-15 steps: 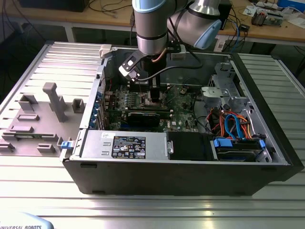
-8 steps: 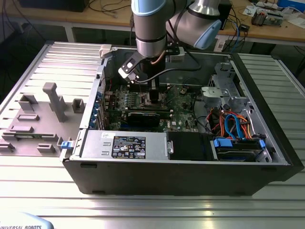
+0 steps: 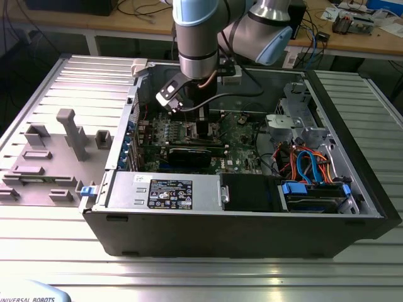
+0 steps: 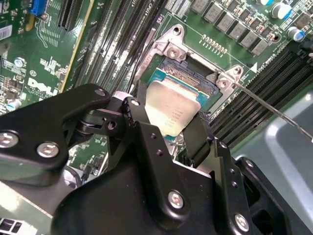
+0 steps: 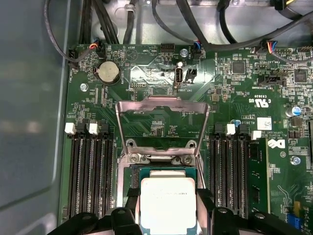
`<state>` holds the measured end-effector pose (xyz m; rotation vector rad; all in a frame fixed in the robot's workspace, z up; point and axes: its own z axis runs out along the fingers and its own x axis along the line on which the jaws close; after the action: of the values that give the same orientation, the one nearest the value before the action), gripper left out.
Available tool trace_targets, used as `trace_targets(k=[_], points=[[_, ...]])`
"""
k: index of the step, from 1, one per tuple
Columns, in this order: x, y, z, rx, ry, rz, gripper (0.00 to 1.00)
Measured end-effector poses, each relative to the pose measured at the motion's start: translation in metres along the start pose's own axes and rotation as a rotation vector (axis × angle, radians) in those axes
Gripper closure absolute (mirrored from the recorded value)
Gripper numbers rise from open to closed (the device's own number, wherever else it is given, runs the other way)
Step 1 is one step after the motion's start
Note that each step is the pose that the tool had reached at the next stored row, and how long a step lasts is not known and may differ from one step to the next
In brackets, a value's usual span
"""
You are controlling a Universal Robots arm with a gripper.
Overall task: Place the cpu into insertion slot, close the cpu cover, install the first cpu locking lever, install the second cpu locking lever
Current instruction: 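Place the cpu into insertion slot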
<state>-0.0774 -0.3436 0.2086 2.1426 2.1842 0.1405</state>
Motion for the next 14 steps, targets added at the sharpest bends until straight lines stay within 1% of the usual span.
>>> trace_targets(k=[3, 9, 14], points=[[0.0009, -0.0015, 0.0032, 0.0000, -0.0005, 0.004, 0.46], [0.0056, -0.0021, 0.0045, -0.0004, -0.0038, 0.033, 0.46], [0.0066, -0.0026, 0.0082, -0.0002, -0.0035, 0.028, 0.46]])
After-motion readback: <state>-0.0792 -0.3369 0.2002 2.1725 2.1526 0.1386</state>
